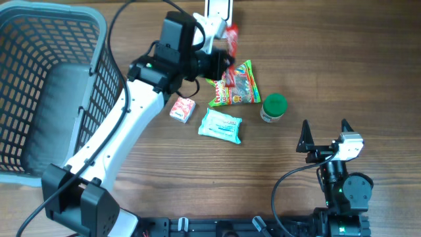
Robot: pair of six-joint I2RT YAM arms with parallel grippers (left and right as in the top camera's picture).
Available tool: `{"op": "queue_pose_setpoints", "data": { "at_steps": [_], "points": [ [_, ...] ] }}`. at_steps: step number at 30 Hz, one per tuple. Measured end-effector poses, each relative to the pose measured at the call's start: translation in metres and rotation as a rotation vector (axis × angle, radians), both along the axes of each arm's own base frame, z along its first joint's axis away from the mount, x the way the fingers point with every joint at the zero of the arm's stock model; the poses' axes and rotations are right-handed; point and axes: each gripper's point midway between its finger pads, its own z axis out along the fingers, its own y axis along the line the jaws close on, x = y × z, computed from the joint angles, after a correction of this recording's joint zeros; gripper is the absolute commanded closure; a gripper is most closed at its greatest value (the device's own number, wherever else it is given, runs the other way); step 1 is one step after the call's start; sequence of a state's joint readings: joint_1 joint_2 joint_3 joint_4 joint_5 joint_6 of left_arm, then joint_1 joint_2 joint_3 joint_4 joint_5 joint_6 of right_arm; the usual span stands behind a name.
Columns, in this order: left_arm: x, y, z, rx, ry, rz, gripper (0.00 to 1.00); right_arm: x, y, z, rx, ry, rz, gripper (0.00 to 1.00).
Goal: Scan the item barcode
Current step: 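Hold the red Nescafé stick under the scanner with the left gripper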
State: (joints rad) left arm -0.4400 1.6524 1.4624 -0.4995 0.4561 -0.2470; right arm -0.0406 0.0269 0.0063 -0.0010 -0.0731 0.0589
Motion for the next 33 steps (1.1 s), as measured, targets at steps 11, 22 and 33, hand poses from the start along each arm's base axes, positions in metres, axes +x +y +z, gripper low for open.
{"op": "queue_pose_setpoints", "data": {
  "at_steps": [11,22,33],
  "points": [
    [0.136,0.065,-0.042,0.155,-0.257,0.548,0.89,0.000,0.000,0.000,0.000,0.000,0.000,0.00],
    [0.225,0.049,-0.153,0.359,-0.167,0.470,0.96,0.000,0.000,0.000,0.000,0.000,0.000,0.00],
    [0.206,0.027,-0.159,0.362,-0.109,0.316,0.96,0.000,0.000,0.000,0.000,0.000,0.000,0.00]
  ]
}}
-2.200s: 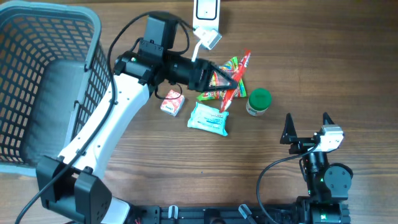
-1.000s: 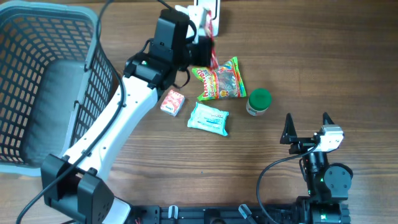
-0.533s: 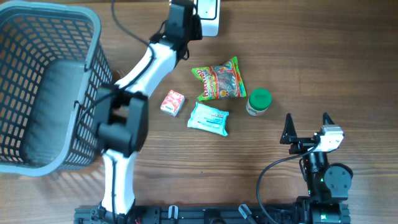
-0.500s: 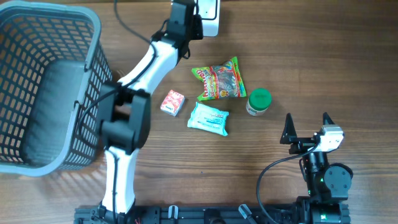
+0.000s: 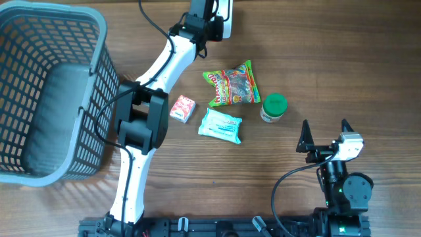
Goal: Scan the item barcode
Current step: 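Hold the red Nescafé stick under the scanner with the left gripper, then open the left gripper to drop the stick beside the scanner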
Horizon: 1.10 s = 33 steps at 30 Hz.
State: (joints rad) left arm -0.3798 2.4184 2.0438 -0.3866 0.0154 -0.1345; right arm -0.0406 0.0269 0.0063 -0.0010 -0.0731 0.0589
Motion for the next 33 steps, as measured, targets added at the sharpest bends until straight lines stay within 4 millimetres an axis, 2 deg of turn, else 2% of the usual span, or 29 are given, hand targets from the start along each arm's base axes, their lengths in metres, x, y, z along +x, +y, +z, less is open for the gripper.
{"op": "queue_pose_setpoints", "data": {
  "at_steps": [4,11,18,22,25,30,33],
  "points": [
    [-0.011,0.001,-0.010,0.013,0.059,-0.016,0.96,0.000,0.000,0.000,0.000,0.000,0.000,0.00],
    [-0.010,-0.007,-0.006,-0.074,0.071,0.007,0.96,0.000,0.000,0.000,0.000,0.000,0.000,0.00],
    [0.000,0.006,0.003,-0.349,0.168,0.135,0.96,0.000,0.000,0.000,0.000,0.000,0.000,0.00],
    [-0.002,0.012,0.007,-0.491,0.259,0.160,0.96,0.000,0.000,0.000,0.000,0.000,0.000,0.00],
    [-0.018,-0.003,0.004,-0.541,0.349,0.132,0.96,0.000,0.000,0.000,0.000,0.000,0.000,0.01],
    [-0.038,-0.041,0.004,-0.573,0.410,0.087,0.96,0.000,0.000,0.000,0.000,0.000,0.000,0.00],
    [-0.039,-0.045,0.004,-0.597,0.431,0.139,0.96,0.000,0.000,0.000,0.000,0.000,0.000,0.00]
  ]
}}
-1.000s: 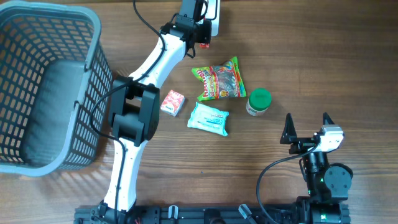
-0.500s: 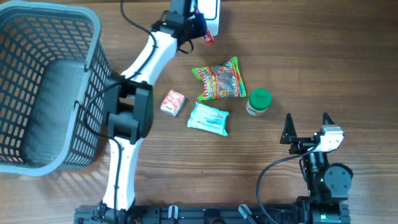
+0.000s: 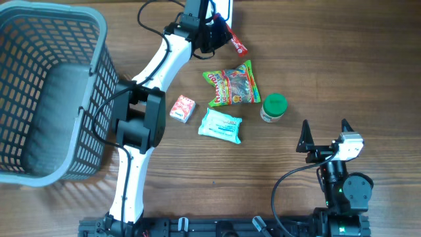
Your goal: Scan the item barcode
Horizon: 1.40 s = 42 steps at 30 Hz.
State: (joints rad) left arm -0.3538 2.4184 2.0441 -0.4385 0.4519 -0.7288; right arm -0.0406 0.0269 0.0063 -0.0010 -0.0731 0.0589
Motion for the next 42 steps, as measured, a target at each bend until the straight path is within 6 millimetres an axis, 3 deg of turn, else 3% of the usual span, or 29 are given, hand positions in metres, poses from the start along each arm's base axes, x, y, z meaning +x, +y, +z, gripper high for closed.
{"op": "queue_pose_setpoints", "data": {
  "at_steps": [7,16,19,25,27,31,32,33,34,35,36,42],
  "points": [
    [0.028,0.016,0.012,-0.075,0.006,0.200,0.96,0.000,0.000,0.000,0.000,0.000,0.000,0.00],
    [0.014,0.002,0.008,-0.099,0.070,0.169,0.96,0.000,0.000,0.000,0.000,0.000,0.000,0.00],
    [-0.005,-0.012,0.001,-0.074,0.108,0.099,0.96,0.000,0.000,0.000,0.000,0.000,0.000,0.00],
    [-0.086,-0.050,-0.025,0.132,0.221,-0.104,0.96,0.000,0.000,0.000,0.000,0.000,0.000,0.00],
    [-0.112,-0.061,-0.018,0.218,0.212,-0.154,0.96,0.000,0.000,0.000,0.000,0.000,0.000,0.00],
    [-0.131,-0.063,0.009,0.319,0.145,-0.171,0.94,0.000,0.000,0.000,0.000,0.000,0.000,0.00],
    [-0.131,-0.057,0.025,0.350,0.110,-0.150,0.82,0.000,0.000,0.000,0.000,0.000,0.000,0.00],
    [-0.131,-0.051,0.032,0.370,0.097,-0.138,0.64,0.000,0.000,0.000,0.000,0.000,0.000,0.00],
    [-0.130,-0.044,0.035,0.390,0.092,-0.124,0.30,0.000,0.000,0.000,0.000,0.000,0.000,0.00],
    [-0.129,-0.039,0.039,0.408,0.082,-0.117,0.05,0.000,0.000,0.000,0.000,0.000,0.000,0.00],
    [-0.126,-0.036,0.041,0.420,0.070,-0.102,0.00,0.000,0.000,0.000,0.000,0.000,0.000,0.00],
    [-0.088,-0.027,0.058,0.443,-0.081,0.007,0.00,0.000,0.000,0.000,0.000,0.000,0.000,0.00]
  ]
}}
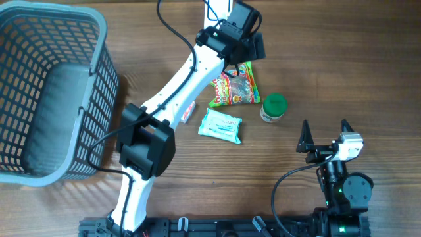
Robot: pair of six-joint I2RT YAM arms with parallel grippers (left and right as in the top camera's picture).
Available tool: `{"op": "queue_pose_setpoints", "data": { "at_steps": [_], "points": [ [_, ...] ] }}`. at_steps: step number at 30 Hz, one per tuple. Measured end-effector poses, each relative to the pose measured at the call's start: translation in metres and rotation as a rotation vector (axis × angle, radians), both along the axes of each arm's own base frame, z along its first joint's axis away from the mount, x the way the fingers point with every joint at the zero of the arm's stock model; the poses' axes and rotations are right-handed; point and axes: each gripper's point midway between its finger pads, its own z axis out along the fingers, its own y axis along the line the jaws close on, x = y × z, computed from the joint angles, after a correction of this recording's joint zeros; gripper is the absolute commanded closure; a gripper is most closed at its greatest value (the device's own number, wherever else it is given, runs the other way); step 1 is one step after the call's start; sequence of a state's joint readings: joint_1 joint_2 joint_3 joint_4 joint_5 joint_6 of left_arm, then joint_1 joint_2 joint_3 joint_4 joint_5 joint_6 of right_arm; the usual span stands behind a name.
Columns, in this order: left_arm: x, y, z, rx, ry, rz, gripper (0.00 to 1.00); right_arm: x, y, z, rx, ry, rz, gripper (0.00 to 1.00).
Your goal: Scan the item barcode
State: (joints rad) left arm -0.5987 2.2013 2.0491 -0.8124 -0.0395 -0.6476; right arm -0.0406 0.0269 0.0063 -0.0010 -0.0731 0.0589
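My left arm reaches from the front left up to the far middle of the table. Its gripper (255, 45) hangs just above the top edge of the colourful gummy bag (238, 85), and the wrist hides the fingers. No red packet shows anywhere. The white scanner (227, 6) peeks out at the far edge behind the wrist. My right gripper (323, 133) rests at the front right, open and holding nothing.
A grey mesh basket (46, 39) fills the left side. A green-lidded jar (274, 107), a pale blue tissue pack (220, 125) and a small red-and-white box (189, 112), half under the arm, lie mid-table.
The left wrist has moved to the right and nearer, from beside the scanner to over the gummy bag's top. The red packet it held is out of sight. The right arm is unchanged.
The left gripper first held a red packet just below the scanner. Then the wrist stood against the scanner with the packet hidden. Later the packet showed at the gripper, right of the scanner. Now the gripper is over the gummy bag and the packet is not visible.
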Motion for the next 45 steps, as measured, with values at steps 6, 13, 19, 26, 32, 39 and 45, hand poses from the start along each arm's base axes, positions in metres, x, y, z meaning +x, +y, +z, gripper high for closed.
{"op": "queue_pose_setpoints", "data": {
  "at_steps": [6,13,19,26,32,39,45],
  "points": [
    [0.045,0.022,0.004,-0.028,-0.106,0.087,0.00,0.000,0.000,0.000,0.000,0.000,0.000,0.00],
    [0.076,0.065,-0.069,0.031,-0.028,0.176,0.00,0.000,0.000,0.000,0.000,0.000,0.000,0.00],
    [0.069,0.074,-0.076,0.061,0.014,0.184,0.00,0.000,0.000,0.000,0.000,0.000,0.000,0.00],
    [0.041,0.108,0.029,0.150,-0.096,0.230,0.00,0.000,0.000,0.000,0.000,0.000,0.000,0.00],
    [-0.050,0.157,0.294,0.019,-0.616,0.278,0.00,-0.001,-0.028,0.005,-0.289,-0.007,-0.158,0.00],
    [-0.151,0.262,0.417,-0.018,-0.920,0.506,0.00,-0.001,-0.027,0.005,-0.639,0.010,-0.145,0.00],
    [-0.164,0.304,0.442,0.068,-1.018,0.603,0.00,0.000,0.008,0.005,-0.861,-0.069,0.054,0.00]
  ]
}}
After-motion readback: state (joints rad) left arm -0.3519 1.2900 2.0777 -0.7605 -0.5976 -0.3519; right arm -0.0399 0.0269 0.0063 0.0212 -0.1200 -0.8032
